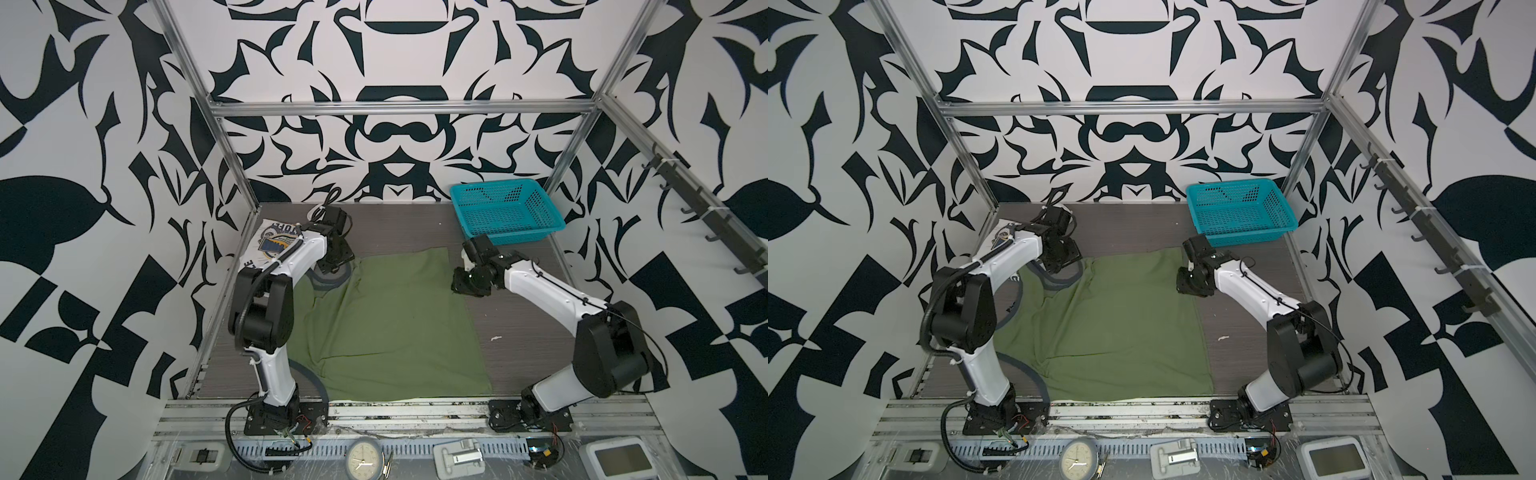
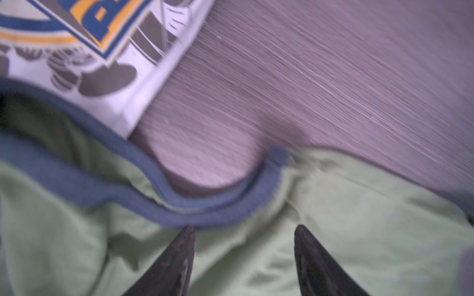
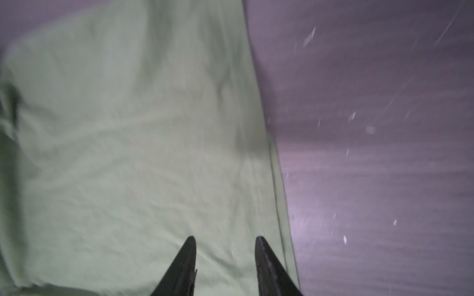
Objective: Fold and stack the tank tops
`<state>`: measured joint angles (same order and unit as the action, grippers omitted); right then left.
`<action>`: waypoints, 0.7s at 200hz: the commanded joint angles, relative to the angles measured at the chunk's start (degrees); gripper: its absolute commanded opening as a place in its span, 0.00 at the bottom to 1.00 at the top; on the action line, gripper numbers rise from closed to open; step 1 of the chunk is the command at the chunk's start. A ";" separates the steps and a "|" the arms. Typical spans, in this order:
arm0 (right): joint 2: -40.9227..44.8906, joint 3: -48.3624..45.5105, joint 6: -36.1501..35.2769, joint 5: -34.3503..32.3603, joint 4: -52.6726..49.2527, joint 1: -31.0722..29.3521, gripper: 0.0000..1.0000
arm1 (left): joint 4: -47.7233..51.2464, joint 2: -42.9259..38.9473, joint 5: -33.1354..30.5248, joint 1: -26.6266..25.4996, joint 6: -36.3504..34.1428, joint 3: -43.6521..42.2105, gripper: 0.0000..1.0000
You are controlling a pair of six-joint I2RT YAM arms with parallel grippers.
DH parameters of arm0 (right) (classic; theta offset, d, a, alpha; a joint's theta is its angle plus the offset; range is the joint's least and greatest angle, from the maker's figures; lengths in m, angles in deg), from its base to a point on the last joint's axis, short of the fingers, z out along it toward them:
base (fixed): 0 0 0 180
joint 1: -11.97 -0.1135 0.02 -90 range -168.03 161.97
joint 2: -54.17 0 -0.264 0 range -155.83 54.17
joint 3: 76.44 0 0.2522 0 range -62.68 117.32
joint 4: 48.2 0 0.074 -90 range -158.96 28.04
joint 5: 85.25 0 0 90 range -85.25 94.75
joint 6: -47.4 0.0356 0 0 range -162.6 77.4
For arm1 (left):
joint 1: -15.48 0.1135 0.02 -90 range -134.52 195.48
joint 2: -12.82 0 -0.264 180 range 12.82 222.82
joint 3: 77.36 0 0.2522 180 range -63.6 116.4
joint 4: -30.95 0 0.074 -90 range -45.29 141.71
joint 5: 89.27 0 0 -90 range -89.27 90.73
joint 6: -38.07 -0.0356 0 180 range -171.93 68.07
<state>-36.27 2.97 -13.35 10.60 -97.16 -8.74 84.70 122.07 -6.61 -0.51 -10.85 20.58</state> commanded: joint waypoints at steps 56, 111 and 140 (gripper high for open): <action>-12.59 14.41 -3.12 -0.16 0.31 0.82 0.39 | -3.84 8.16 7.87 0.01 -3.66 5.68 0.52; -18.56 19.32 -4.45 -1.92 0.08 0.84 0.39 | -4.45 12.20 8.17 0.04 -2.67 7.74 0.27; -22.25 23.83 -5.00 -3.28 0.03 1.13 0.38 | -4.33 10.26 5.07 0.25 -2.76 6.03 0.10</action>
<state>-57.66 21.92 -17.02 9.37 -96.88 -7.67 79.74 133.57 0.96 -0.59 -13.36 26.68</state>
